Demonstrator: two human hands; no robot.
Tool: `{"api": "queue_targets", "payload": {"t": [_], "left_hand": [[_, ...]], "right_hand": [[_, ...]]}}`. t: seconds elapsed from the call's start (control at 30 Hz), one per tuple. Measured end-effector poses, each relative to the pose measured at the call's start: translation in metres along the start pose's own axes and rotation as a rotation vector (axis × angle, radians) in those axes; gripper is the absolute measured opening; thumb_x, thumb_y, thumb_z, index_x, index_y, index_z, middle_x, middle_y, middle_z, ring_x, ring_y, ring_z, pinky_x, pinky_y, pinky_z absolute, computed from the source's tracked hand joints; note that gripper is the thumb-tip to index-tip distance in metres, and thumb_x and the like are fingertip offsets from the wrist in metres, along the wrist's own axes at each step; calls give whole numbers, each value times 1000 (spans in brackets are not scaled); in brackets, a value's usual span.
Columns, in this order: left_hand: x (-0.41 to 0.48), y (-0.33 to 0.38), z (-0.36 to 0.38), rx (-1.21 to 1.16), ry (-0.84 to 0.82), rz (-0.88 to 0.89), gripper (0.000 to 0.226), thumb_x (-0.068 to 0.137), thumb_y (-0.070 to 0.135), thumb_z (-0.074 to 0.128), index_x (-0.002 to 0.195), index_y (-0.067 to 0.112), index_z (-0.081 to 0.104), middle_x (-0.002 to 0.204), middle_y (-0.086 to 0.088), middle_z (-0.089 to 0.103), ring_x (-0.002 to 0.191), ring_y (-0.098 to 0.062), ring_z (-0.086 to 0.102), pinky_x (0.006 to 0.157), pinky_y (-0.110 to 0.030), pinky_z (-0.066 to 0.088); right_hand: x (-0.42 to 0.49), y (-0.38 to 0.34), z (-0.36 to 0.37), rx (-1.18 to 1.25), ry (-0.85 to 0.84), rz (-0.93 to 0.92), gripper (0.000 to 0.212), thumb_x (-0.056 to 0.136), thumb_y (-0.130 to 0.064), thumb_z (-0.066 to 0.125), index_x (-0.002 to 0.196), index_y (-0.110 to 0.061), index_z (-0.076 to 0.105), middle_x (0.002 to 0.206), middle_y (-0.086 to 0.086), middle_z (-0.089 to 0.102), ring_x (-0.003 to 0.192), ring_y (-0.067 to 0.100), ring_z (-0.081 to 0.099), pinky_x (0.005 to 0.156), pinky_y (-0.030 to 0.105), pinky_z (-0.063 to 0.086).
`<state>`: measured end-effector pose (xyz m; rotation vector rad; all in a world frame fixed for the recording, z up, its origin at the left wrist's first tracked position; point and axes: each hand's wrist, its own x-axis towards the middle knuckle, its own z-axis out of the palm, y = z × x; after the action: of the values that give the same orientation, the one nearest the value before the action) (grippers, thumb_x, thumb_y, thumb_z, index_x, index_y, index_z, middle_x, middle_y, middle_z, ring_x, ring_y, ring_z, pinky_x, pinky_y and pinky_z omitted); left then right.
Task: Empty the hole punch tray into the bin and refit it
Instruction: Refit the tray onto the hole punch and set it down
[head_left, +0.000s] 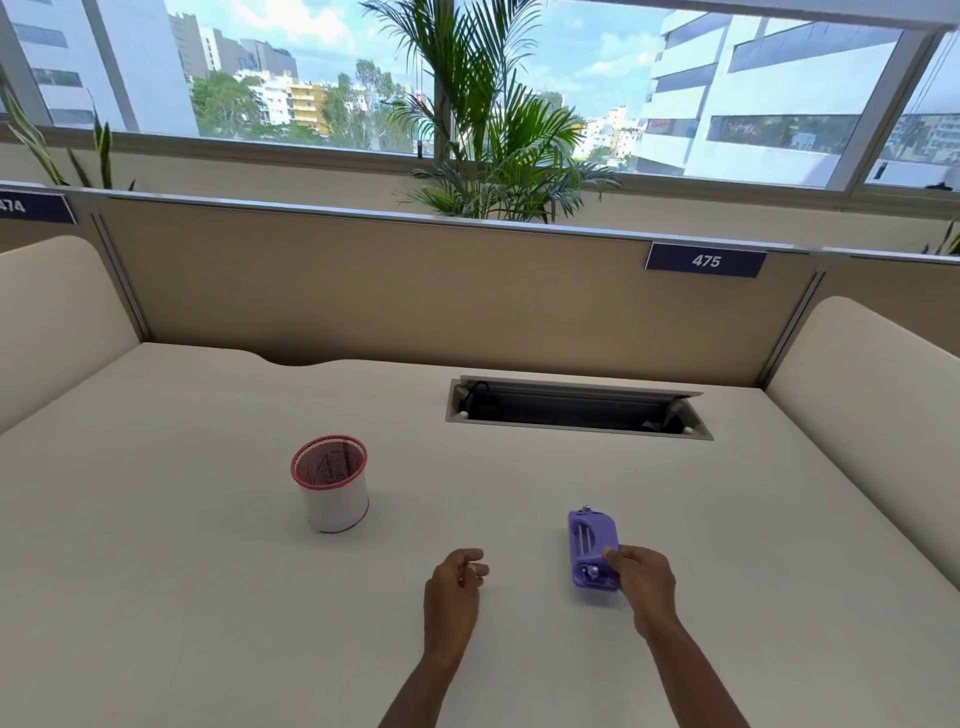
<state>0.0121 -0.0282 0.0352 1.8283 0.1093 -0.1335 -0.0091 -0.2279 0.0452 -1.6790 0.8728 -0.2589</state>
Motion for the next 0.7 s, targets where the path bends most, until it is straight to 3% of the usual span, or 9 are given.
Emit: {"api": "queue_targets", "payload": {"t": [0.03,0.13,0.27,0.37,0.5,0.63,0.67,0.7], "left_hand": [[0,-2,0,37,21,24,29,93,-3,39,108,1,64,98,-18,72,92,-28,66,85,-32,50],[-1,-6,0,140,54,73,30,92,-4,39,108,2,64,101,-14,73,97,-25,67,81,-24,46],[-3,-11,0,243,56,116,33,93,-4,37,110,5,64,107,-11,71,104,-21,65,85,-21,44],[-4,-13,-2,313,43,150,34,94,-2,36,113,7,63,113,-9,69,109,-19,62,90,-21,43],[-1,-14,-3,417,34,181,37,95,2,35,121,12,59,127,-1,63,119,-16,56,99,-23,40],[5,-16,-4,560,42,231,38,98,10,32,129,19,51,137,5,53,129,-9,46,103,-20,35],[7,-16,-5,600,51,241,39,98,12,31,132,21,48,140,6,50,132,-8,42,105,-20,34],[10,-16,-5,666,52,259,40,99,15,30,135,22,44,144,5,45,136,-8,36,107,-21,32]], "right_hand": [[5,1,-5,-30,28,8,23,84,-2,59,70,16,59,72,15,48,72,25,41,64,30,30],[17,8,-17,-74,86,48,29,84,-2,60,80,26,56,71,15,47,71,24,40,66,29,28],[20,10,-23,-97,94,59,20,83,-1,61,68,13,60,73,17,50,71,25,42,67,30,29],[21,11,-25,-95,99,74,21,82,0,61,74,19,61,73,19,50,71,25,43,67,31,30],[18,10,-25,-95,108,84,29,83,-1,60,91,27,58,87,43,59,73,25,44,68,31,31],[17,5,-26,-146,71,49,22,86,1,55,80,20,63,74,18,55,77,29,49,70,33,34],[14,3,-24,-190,85,9,18,87,1,53,83,13,65,80,19,59,85,33,54,74,35,37],[10,3,-19,-251,117,-51,19,88,0,51,98,9,64,96,22,63,98,37,56,82,37,41]]}}
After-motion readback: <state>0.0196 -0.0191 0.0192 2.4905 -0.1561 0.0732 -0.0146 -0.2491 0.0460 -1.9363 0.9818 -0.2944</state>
